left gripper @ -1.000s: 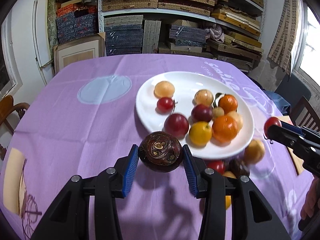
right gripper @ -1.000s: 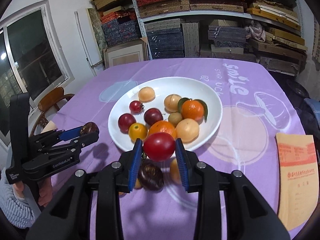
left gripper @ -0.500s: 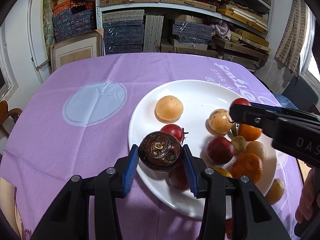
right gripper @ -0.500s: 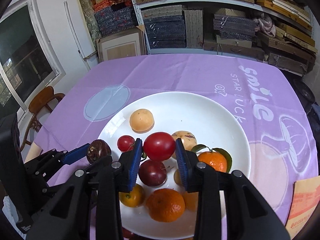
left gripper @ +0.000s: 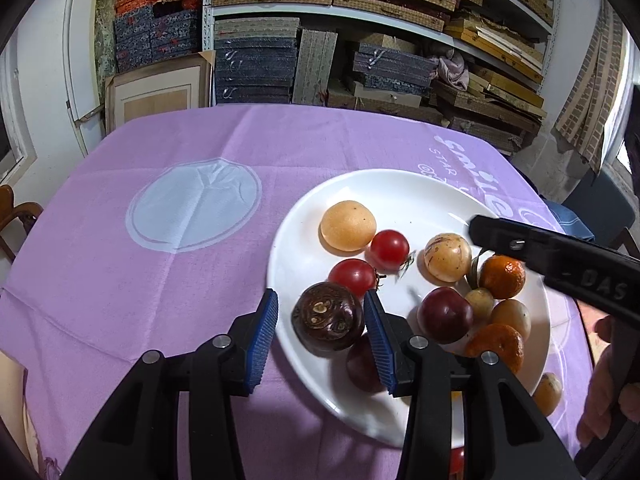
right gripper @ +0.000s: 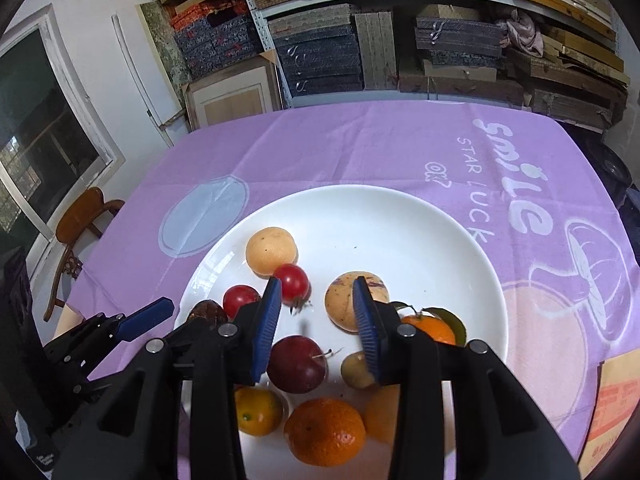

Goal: Organize fruits
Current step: 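Lift both open tools away from the plate, then close the left tool around the large orange citrus, then grasp the large pale yellow pear with the right tool while the left tool holds the orange, then lower orange and pear onto the white plate and open both tools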

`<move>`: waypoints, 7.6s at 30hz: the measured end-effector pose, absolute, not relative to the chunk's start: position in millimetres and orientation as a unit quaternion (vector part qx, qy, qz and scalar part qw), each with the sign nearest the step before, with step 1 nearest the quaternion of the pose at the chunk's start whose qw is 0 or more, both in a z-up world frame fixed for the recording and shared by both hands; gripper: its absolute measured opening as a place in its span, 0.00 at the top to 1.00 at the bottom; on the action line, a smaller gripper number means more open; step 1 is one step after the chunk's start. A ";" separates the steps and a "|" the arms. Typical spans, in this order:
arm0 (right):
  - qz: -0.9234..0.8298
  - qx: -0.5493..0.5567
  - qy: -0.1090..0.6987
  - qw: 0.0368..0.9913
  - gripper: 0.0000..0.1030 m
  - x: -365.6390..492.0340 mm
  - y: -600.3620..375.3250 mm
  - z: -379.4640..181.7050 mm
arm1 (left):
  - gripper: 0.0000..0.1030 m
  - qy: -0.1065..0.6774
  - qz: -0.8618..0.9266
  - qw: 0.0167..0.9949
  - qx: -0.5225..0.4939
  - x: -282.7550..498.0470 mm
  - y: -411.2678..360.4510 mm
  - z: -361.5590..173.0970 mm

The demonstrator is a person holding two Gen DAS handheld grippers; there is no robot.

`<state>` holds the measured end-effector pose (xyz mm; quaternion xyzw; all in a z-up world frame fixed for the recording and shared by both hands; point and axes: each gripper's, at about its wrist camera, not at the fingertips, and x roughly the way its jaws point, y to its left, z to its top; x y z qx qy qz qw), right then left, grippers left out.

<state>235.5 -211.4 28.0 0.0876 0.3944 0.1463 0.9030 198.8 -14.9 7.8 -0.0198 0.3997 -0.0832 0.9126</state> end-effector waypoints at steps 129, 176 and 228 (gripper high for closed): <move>0.094 0.075 0.306 0.944 0.04 34.4 -255.6 -17.4 | 0.63 0.404 -0.073 0.912 0.018 43.1 -21.0 -34.2; 0.094 0.027 0.381 0.919 0.45 102.3 -234.4 -44.7 | 0.63 0.421 -0.094 0.902 0.000 49.1 -16.9 -39.0; 0.079 0.048 0.373 0.923 0.56 234.1 -219.1 8.4 | 0.56 0.376 -0.085 0.922 0.030 186.6 -79.4 8.1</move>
